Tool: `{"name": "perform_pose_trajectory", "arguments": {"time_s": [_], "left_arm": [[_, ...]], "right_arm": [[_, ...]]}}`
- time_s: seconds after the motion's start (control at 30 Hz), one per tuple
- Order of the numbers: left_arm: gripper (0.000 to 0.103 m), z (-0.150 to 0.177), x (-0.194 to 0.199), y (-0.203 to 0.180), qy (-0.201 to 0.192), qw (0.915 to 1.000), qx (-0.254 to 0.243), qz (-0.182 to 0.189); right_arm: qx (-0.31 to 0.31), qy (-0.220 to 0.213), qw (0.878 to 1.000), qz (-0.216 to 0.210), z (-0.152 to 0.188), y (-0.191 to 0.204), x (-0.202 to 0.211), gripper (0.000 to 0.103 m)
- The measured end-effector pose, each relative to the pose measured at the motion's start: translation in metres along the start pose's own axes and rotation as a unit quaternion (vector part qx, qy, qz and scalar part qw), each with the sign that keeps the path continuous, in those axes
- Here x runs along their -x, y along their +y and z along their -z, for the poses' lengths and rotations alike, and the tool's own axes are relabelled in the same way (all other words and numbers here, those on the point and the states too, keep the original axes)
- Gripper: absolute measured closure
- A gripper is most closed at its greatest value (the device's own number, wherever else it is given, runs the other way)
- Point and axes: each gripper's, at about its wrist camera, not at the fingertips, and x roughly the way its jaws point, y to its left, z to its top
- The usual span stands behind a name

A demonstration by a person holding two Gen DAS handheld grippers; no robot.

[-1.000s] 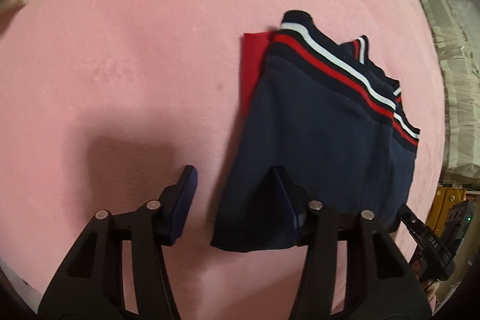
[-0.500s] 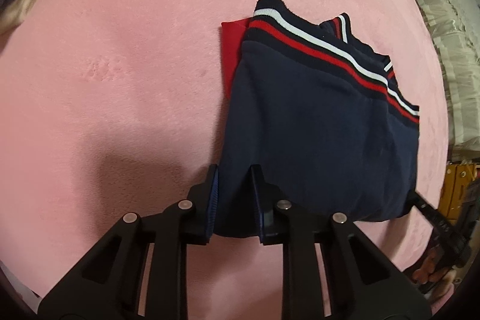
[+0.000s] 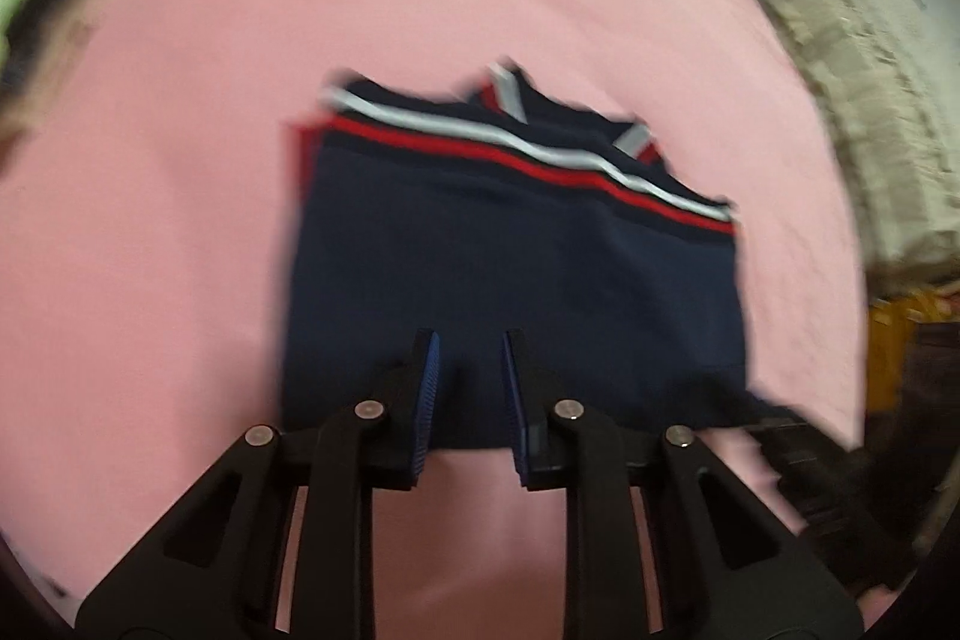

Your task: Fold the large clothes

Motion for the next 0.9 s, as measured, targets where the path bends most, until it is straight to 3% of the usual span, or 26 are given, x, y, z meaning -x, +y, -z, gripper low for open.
{"name": "perform_pose_trajectory", "arguments": {"time_s": [0.07,0.27,0.4,0.47,0.53,0.67,0.8,0.87,0.9], "left_arm": [[0.093,0.002,-0.019,-0.009,0.021,0.9995,0.004,0.024],[0.093,0.015,-0.073,-0.01,0.099,0.9937,0.03,0.043],[0.102,0.021,-0.095,-0.009,0.102,0.9939,0.036,0.018],[0.102,0.02,-0.094,-0.006,0.097,0.9942,0.043,0.018],[0.102,0.022,-0.088,0.0,0.084,0.995,0.052,0.011],[0.102,0.023,-0.075,0.013,0.068,0.9964,0.047,-0.016],[0.102,0.022,-0.06,0.038,0.048,0.9936,0.061,-0.083],[0.102,0.023,-0.056,0.045,0.046,0.9934,0.083,-0.064],[0.102,0.024,-0.053,0.044,0.039,0.993,0.091,-0.064]], "right_arm": [[-0.005,0.013,0.999,-0.034,0.008,0.009,-0.021,0.098],[-0.039,0.041,0.995,-0.084,0.019,0.005,-0.07,0.101],[-0.035,0.057,0.994,-0.089,0.016,-0.009,-0.095,0.103],[-0.027,0.051,0.994,-0.094,0.019,-0.018,-0.096,0.103],[-0.012,0.045,0.997,-0.06,0.02,-0.028,-0.094,0.103],[-0.06,0.034,0.995,-0.071,0.03,-0.075,-0.067,0.103],[-0.051,0.016,0.997,0.057,0.039,-0.098,-0.033,0.103],[-0.056,0.009,0.996,0.067,0.04,-0.105,-0.018,0.103],[-0.048,0.009,0.994,0.097,0.04,-0.103,-0.015,0.103]]}}
